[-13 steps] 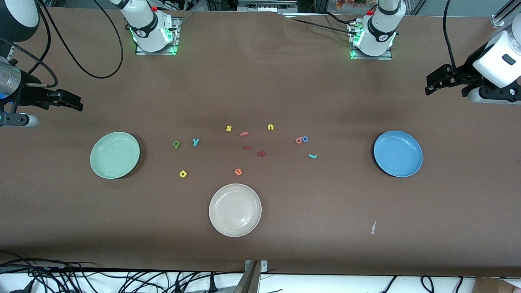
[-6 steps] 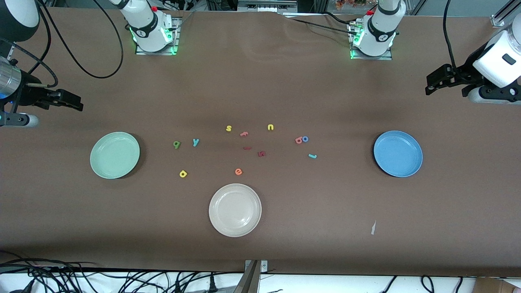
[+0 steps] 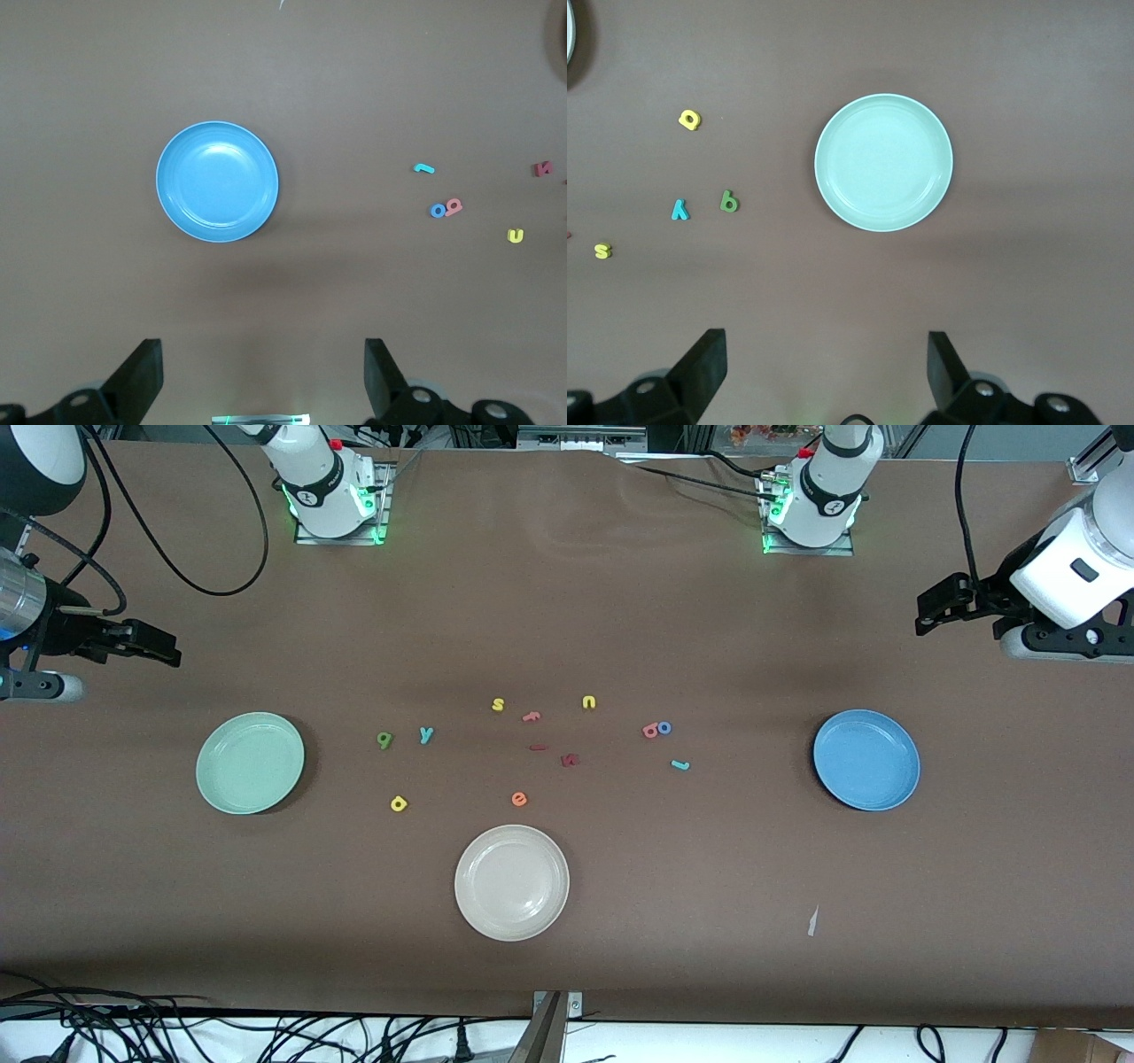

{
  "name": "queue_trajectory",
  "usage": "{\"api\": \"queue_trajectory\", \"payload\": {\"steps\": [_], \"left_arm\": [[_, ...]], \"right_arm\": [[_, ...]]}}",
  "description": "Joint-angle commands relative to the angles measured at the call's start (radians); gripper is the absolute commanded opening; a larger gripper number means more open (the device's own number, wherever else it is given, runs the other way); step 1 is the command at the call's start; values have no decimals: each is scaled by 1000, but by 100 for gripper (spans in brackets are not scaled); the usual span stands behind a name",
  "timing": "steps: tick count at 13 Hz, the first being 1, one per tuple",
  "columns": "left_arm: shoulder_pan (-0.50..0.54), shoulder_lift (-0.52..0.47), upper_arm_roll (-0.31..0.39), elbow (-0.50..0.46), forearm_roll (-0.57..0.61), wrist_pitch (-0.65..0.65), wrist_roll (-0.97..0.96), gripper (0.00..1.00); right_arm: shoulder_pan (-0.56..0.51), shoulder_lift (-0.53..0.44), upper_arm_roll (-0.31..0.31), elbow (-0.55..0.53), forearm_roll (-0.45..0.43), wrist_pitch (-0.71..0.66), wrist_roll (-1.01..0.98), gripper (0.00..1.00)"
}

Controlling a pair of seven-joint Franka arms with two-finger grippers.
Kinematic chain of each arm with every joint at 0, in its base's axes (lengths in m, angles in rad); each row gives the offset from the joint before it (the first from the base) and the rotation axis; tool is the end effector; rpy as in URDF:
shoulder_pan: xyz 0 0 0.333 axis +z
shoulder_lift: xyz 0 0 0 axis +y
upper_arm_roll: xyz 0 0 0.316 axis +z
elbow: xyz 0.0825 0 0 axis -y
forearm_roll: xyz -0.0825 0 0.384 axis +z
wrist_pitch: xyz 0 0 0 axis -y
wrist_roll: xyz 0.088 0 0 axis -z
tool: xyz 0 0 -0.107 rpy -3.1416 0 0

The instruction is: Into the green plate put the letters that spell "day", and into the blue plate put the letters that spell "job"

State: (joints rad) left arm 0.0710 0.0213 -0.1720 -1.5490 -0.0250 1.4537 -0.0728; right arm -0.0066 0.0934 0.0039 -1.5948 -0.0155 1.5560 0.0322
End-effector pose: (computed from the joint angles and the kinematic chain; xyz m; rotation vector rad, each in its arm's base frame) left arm 0.5451 -0.0571 0.6136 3.1174 -0.0465 -0.1847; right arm 0.5758 -0.0033 0.5592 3.1173 -0.0531 -0.2060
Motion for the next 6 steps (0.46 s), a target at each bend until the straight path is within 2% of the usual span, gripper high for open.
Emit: {"api": "queue_trajectory", "payload": {"steps": [1,6], "left_arm": [[-10,-49,3,-77,-6,39,7,100],[-6,-41,12,-68,0,39,-7,100]], "right_arm": [[0,-6,-1,1,3,-10,-15,100],[0,-4,-2,1,3,-13,-15,100]]}}
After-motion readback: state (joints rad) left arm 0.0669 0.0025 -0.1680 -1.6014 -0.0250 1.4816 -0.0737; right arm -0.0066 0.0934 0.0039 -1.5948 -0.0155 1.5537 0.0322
